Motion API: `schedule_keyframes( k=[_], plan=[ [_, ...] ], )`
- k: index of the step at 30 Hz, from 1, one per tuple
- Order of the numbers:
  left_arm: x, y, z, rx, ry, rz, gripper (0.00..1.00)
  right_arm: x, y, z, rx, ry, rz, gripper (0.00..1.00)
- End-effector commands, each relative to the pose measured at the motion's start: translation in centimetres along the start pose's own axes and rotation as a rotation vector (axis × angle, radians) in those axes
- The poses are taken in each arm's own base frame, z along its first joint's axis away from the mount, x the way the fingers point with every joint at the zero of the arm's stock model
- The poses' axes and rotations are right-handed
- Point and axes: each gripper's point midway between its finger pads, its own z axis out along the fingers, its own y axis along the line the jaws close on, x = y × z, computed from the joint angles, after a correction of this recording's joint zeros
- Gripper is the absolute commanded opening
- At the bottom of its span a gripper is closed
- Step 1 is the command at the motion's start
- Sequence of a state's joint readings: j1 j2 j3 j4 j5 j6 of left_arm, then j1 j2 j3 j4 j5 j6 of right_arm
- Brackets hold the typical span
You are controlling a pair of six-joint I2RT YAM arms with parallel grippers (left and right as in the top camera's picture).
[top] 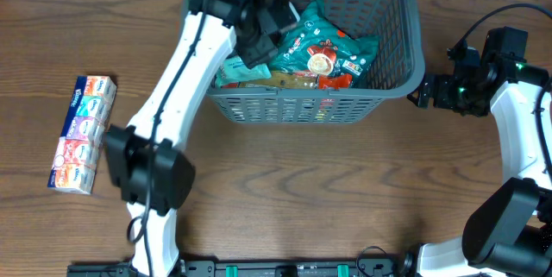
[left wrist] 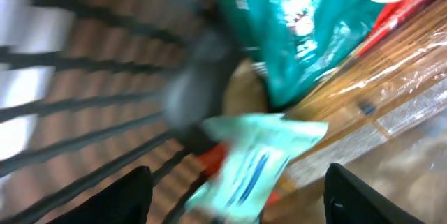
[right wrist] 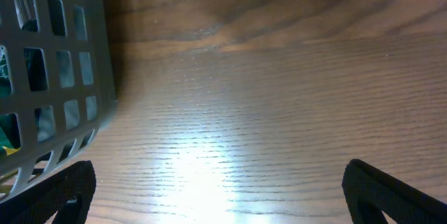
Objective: Pack container
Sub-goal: 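Lift the wipes pouch with the left gripper and release it into the basket, then move the left gripper back to the multicolour tissue pack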
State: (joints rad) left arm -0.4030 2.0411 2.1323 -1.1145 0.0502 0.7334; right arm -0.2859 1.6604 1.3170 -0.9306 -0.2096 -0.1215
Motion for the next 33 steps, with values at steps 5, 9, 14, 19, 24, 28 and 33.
schedule_keyframes(
  k=[5, 9, 14, 19, 24, 28, 33],
  plan=[
    [-0.1, 4.4, -15.8, -0.38, -0.181, -0.048, 0.73, -0.1, -0.1, -0.3, -0.004, -0.01, -0.011, 0.99],
    [3.7, 6.5, -21.6, -0.563, -0.15, -0.191, 0.79, -0.1, -0.1, -0.3, -0.004, -0.01, -0.011, 0.99],
    [13.0, 7.3, -25.0, -0.619, -0.054, -0.624, 0.79, -0.1, -0.1, -0.3, -0.004, -0.011, -0.01, 0.99],
    [22.5, 6.3, -25.4, -0.58, 0.154, -0.911, 0.79, -0.3, -0.1, -0.3, -0.004, -0.015, -0.011, 0.99],
    [26.9, 6.1, -24.5, -0.482, 0.165, -1.095, 0.79, -0.4, -0.1, -0.3, -0.003, -0.02, -0.012, 0.99],
    [30.9, 7.2, -23.0, -0.461, 0.178, -1.184, 0.8, -0.5, -0.1, -0.3, -0.003, -0.024, -0.013, 0.99],
    [36.0, 8.9, -19.3, -0.499, 0.219, -1.244, 0.8, -0.7, -0.1, -0.3, -0.002, -0.032, -0.015, 0.99]
  ],
)
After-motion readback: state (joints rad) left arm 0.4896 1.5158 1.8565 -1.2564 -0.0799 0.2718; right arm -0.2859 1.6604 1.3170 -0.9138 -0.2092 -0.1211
